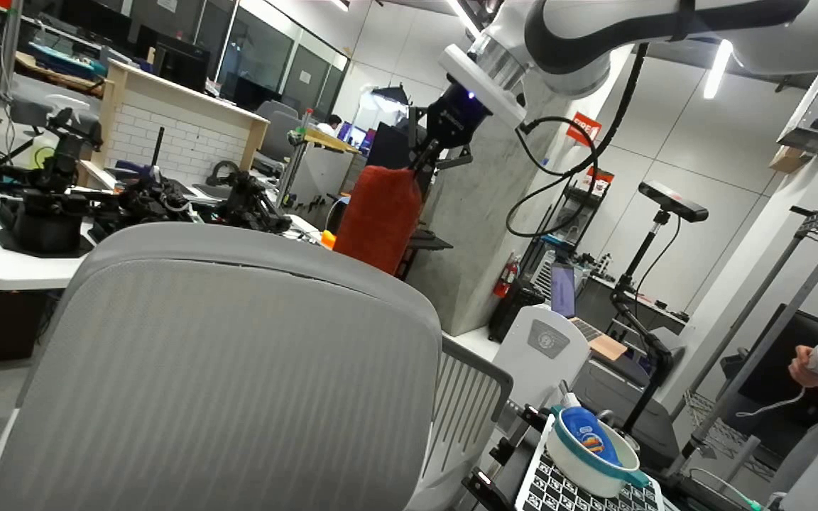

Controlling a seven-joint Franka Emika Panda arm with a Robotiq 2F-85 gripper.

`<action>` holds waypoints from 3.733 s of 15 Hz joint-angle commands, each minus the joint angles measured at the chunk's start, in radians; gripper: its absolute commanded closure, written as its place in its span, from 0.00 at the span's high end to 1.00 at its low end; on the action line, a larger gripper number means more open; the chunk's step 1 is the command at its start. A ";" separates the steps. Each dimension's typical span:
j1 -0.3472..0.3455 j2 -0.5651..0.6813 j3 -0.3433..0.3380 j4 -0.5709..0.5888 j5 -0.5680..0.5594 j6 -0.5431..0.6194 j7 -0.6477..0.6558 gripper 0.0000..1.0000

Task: Move the towel to the chair on the left, then back to the chair on the right

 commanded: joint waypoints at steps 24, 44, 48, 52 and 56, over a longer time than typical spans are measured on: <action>-0.048 -0.239 0.046 -0.285 -0.302 0.106 0.152 0.02; 0.000 -0.123 0.058 -0.296 -0.333 0.298 0.191 0.02; -0.013 -0.199 0.065 -0.326 -0.418 0.265 0.216 0.02; -0.034 -0.221 0.081 -0.352 -0.467 0.243 0.233 0.02; -0.045 -0.211 0.081 -0.365 -0.493 0.246 0.248 0.02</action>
